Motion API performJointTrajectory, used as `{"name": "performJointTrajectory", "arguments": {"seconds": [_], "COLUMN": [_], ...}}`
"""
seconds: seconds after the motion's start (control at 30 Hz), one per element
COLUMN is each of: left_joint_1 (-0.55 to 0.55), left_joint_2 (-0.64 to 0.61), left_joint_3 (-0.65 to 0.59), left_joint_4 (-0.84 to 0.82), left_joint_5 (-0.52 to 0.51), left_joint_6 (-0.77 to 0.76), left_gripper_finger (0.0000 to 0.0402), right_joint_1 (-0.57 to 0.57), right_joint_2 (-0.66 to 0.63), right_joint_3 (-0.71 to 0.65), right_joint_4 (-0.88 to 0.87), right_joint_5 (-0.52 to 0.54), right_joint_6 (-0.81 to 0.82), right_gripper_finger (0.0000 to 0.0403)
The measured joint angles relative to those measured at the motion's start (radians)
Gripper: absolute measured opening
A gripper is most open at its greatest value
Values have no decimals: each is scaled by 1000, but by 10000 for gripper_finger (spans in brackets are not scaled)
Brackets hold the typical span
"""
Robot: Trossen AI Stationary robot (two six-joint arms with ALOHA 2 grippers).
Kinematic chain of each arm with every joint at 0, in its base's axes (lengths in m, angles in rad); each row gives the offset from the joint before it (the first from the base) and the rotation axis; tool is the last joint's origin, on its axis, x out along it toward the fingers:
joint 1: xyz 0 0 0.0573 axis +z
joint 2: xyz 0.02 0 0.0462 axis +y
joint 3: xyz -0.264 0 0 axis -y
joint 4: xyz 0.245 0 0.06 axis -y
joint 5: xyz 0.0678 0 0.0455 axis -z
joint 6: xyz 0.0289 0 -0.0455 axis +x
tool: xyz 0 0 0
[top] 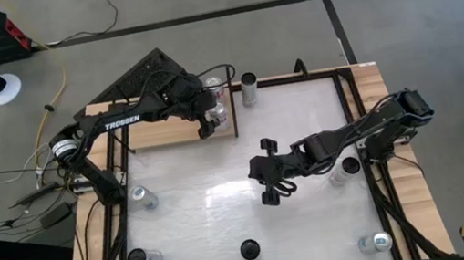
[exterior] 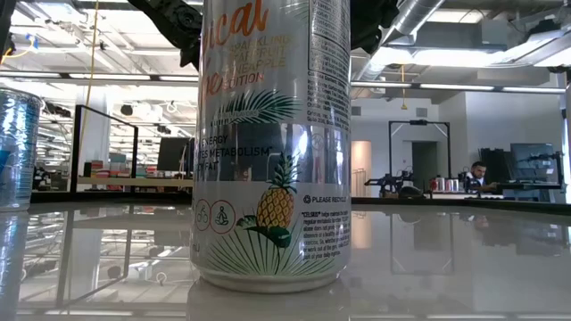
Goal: Place canned beverage on shelf
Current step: Put the silver soda can on the shelf aligned with the other silver soda can, then put the top blue soda can on the shelf
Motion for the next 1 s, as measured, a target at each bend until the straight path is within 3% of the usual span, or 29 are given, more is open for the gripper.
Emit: {"name": "performJointTrajectory", "arguments": {"seconds": [0.57, 0.83, 1.0], "left_joint_1": [0, -9, -47], "left_joint_2": [-37, -160, -303], "left_joint_3": [130, 130, 83], "left_joint_4": [-340, -399, -361], "left_joint_5": [-44, -53, -54], "left_joint_6": [-21, -81, -130], "left_gripper_finger": [359, 359, 359], "right_joint_1": [0, -9, -37], "right_joint_2": [-21, -96, -177], "right_joint_3": [0, -15, -106], "right_joint_4": [-68, -91, -60], "right_joint_5": [-2, -1, 2], "right_joint_6": [6, -82, -159], "right_gripper_finger": [22, 22, 22]}}
